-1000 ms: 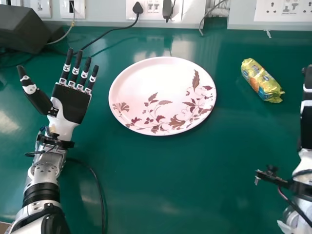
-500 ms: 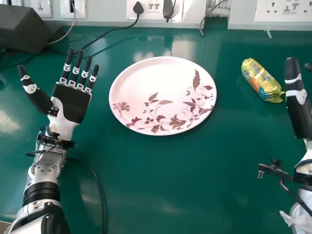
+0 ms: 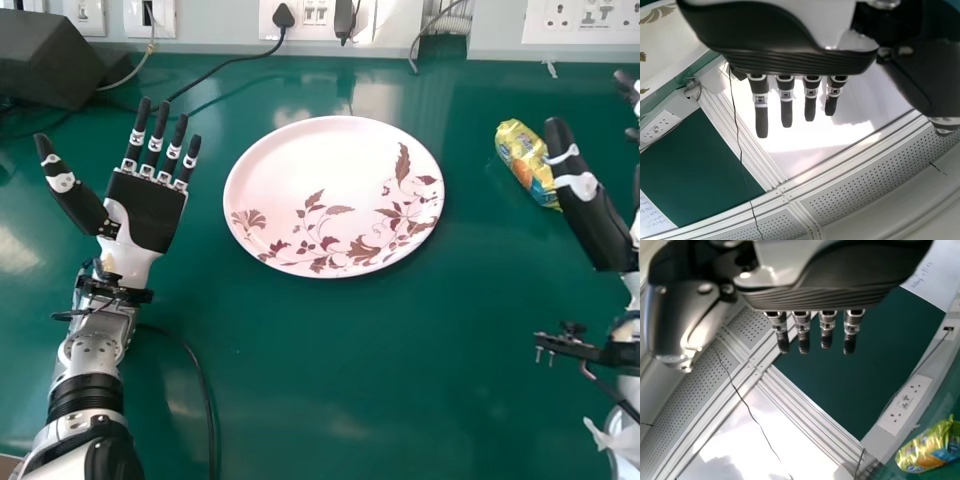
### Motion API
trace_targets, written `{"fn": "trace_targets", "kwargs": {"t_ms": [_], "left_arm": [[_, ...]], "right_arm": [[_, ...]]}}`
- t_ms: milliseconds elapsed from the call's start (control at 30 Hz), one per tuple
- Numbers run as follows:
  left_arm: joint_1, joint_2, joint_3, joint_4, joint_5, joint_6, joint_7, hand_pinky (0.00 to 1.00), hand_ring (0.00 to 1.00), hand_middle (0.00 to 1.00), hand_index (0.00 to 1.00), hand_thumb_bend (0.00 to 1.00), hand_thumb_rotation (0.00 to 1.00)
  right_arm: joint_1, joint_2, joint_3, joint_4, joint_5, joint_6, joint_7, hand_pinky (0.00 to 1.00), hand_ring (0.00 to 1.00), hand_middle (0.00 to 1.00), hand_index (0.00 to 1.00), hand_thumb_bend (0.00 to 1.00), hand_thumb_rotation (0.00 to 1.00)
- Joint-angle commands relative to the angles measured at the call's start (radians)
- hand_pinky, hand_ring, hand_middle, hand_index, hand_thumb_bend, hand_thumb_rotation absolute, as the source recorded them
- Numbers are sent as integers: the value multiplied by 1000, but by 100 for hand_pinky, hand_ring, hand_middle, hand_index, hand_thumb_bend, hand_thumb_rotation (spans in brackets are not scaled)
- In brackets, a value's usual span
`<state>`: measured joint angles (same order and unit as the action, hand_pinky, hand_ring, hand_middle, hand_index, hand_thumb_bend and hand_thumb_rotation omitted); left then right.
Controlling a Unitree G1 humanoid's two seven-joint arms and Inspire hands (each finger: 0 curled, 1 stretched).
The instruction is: Pick up biscuit and place it in the plate
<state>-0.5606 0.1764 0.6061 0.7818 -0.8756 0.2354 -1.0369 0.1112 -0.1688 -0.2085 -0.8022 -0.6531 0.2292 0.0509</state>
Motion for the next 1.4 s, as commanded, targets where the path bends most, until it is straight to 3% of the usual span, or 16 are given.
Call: {"fn": "trace_targets", "kwargs": {"t_ms": [0,533,1367], "left_arm": [[90,-38,5,62,8,12,-6,76,91,97,100,98,73],[89,-41,7,66,7,9,1,95,93,98,100,100,82],[91,-50,8,44,0,28,33,100,93,97,99,99,77]], "right_arm": [[-12,-13,11,-20,-29,18,16,93,97,100,100,87,75],[-59,-50,52,-33,-295,83,115,93,98,100,100,87,75],[-197,-73,97,5,-668,110,412,93,96,100,100,88,72]]}}
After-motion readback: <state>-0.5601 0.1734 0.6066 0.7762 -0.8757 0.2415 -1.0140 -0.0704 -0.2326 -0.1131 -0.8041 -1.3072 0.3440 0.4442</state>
